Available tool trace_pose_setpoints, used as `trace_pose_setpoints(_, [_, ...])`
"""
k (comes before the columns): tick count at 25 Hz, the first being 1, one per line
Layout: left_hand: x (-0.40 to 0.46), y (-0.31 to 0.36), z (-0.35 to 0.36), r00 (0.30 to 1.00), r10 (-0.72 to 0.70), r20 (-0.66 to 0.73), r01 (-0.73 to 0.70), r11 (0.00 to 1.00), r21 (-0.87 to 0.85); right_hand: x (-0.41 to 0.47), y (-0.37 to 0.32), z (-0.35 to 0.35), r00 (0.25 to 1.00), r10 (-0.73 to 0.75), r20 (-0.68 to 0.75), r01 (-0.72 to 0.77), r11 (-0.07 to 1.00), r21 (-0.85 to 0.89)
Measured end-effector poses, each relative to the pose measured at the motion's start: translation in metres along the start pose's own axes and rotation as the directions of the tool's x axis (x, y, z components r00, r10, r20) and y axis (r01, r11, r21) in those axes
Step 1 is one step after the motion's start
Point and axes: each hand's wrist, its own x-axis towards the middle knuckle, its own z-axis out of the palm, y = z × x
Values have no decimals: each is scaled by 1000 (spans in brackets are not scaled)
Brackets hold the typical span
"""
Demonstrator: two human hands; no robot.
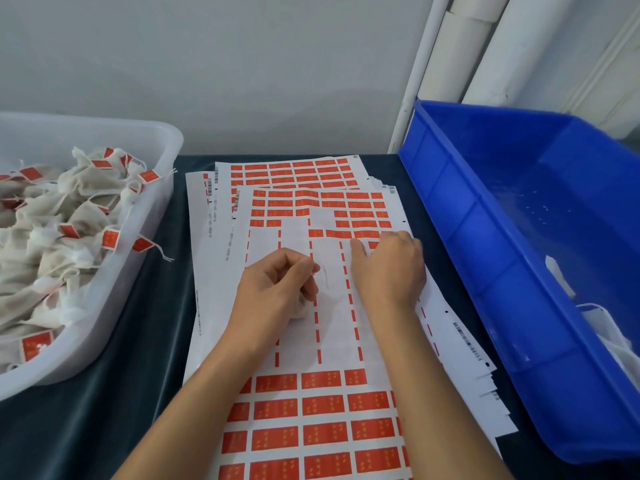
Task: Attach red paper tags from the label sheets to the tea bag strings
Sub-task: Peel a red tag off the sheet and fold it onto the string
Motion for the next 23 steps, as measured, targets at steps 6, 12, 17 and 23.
trace_pose_setpoints(6, [-2, 2, 4, 1000, 10, 15, -11, 1000, 29, -3, 1, -3, 1000, -4, -23, 6, 998, 65])
trace_pose_setpoints(12, [-3, 3, 4, 1000, 3, 15, -3, 1000, 21, -5, 3, -6, 999, 20, -38, -13, 986, 168])
trace_pose_setpoints(17, [-3, 4, 5, 1000, 6, 12, -6, 1000, 25, -1, 4, -8, 998, 52, -27, -44, 970, 239])
trace_pose_setpoints(23, [-3, 4, 4, 1000, 5, 15, -5, 999, 34, 2, 7, -10, 998, 64, 12, -65, 951, 303])
